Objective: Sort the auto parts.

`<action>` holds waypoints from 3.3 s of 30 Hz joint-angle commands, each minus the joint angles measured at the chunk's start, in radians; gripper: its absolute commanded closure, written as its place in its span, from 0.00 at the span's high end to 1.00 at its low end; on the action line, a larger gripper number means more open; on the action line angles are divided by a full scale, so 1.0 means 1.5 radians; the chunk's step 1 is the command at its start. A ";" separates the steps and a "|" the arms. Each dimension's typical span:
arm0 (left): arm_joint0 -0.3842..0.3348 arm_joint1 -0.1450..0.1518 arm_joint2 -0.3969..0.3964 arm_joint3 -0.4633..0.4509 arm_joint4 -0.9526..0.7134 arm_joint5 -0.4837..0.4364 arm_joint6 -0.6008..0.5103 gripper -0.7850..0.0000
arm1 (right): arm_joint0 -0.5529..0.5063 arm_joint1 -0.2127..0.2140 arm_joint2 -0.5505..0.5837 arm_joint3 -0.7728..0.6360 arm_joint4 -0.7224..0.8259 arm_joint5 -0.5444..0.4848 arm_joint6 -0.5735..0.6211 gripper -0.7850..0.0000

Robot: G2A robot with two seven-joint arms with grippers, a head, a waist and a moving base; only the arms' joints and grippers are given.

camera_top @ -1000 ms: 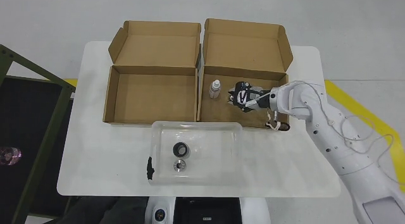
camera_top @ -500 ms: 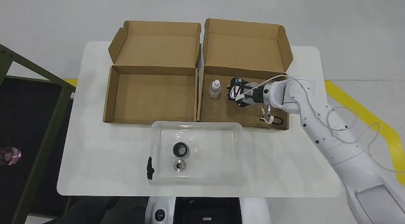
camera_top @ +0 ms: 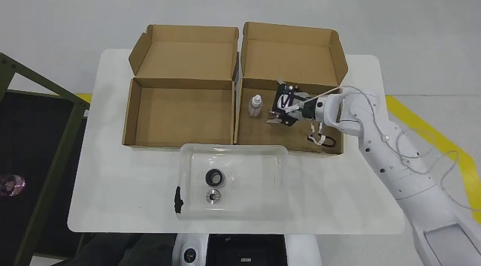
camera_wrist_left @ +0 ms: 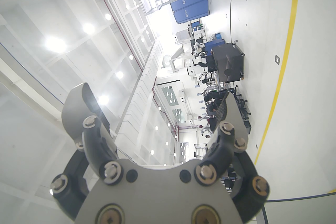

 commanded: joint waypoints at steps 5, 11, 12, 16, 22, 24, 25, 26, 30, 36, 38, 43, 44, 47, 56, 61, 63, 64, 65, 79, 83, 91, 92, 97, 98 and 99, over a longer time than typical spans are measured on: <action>0.000 0.000 0.000 0.000 0.000 0.000 0.000 1.00 | -0.050 0.015 0.055 -0.102 0.041 0.004 0.031 1.00; 0.000 0.000 0.000 0.000 0.000 0.000 0.000 1.00 | -0.096 0.021 0.070 -0.202 0.079 0.014 0.053 1.00; 0.000 0.000 0.000 0.000 0.000 0.000 0.000 1.00 | -0.103 0.021 0.069 -0.215 0.080 0.020 0.060 1.00; 0.000 0.000 0.000 0.000 0.000 0.000 0.000 1.00 | -0.124 0.018 0.052 -0.271 0.112 0.051 0.073 1.00; 0.000 0.000 0.000 0.000 0.000 0.000 0.000 1.00 | -0.133 0.008 0.003 -0.338 0.122 0.077 0.079 1.00; 0.000 0.000 0.000 0.000 0.000 0.000 0.000 1.00 | -0.128 0.003 -0.019 -0.349 0.121 0.087 0.086 1.00; 0.000 0.000 0.000 0.000 0.000 0.000 0.000 1.00 | -0.126 0.000 -0.031 -0.355 0.120 0.093 0.090 1.00; 0.000 0.000 0.000 0.000 0.000 0.000 0.000 1.00 | -0.124 -0.003 -0.043 -0.358 0.120 0.097 0.092 1.00; 0.000 0.000 0.000 0.000 0.000 0.000 0.000 1.00 | -0.112 -0.013 -0.081 -0.355 0.111 0.105 0.098 1.00; 0.000 0.000 0.000 0.000 0.000 0.000 0.000 1.00 | -0.115 -0.025 -0.130 -0.341 0.084 0.107 0.099 1.00; 0.000 0.000 0.000 0.000 0.000 0.000 0.000 1.00 | -0.118 -0.027 -0.140 -0.336 0.075 0.106 0.095 1.00; 0.000 0.000 0.000 0.000 0.000 0.000 0.000 1.00 | -0.132 -0.031 -0.164 -0.327 0.049 0.098 0.086 1.00; 0.000 0.000 0.000 0.000 0.000 0.000 0.000 1.00 | -0.134 -0.032 -0.168 -0.324 0.044 0.097 0.084 1.00; 0.000 0.000 0.000 0.000 0.000 0.000 0.000 1.00 | -0.136 -0.035 -0.179 -0.316 0.022 0.092 0.077 1.00; 0.000 0.000 0.000 0.000 0.000 0.000 0.000 1.00 | -0.138 -0.046 -0.207 -0.281 -0.019 0.089 0.056 1.00; 0.000 0.000 0.000 0.000 0.000 0.000 0.000 1.00 | -0.135 -0.053 -0.217 -0.259 -0.027 0.089 0.054 1.00; 0.000 0.000 0.000 0.000 0.000 0.000 0.000 1.00 | -0.135 -0.055 -0.219 -0.250 -0.027 0.091 0.056 1.00; 0.000 0.000 0.000 0.000 0.000 0.000 0.000 1.00 | -0.135 -0.056 -0.219 -0.246 -0.026 0.092 0.058 1.00; 0.000 0.000 0.000 0.000 0.000 0.000 0.000 1.00 | -0.136 -0.057 -0.219 -0.242 -0.026 0.095 0.060 0.97; 0.000 0.000 0.000 0.000 0.000 0.000 0.000 1.00 | -0.147 -0.062 -0.206 -0.213 -0.026 0.111 0.083 0.71; 0.000 0.000 0.000 0.000 0.000 0.000 0.000 1.00 | -0.150 -0.064 -0.203 -0.206 -0.026 0.119 0.082 0.65; 0.000 0.000 0.000 0.000 0.000 0.000 0.000 1.00 | -0.145 -0.071 -0.204 -0.191 -0.030 0.122 0.074 0.55; 0.000 0.000 0.000 0.000 0.000 0.000 0.000 1.00 | -0.144 -0.073 -0.205 -0.188 -0.030 0.122 0.073 0.56; 0.000 0.000 0.000 0.000 0.000 0.000 0.000 1.00 | -0.136 -0.080 -0.213 -0.175 -0.032 0.119 0.071 0.56; 0.000 0.000 0.000 0.000 0.000 0.000 0.000 1.00 | -0.135 -0.081 -0.215 -0.172 -0.032 0.118 0.071 0.58; 0.000 0.000 0.000 0.000 0.000 0.000 0.000 1.00 | -0.134 -0.083 -0.217 -0.168 -0.032 0.118 0.070 0.59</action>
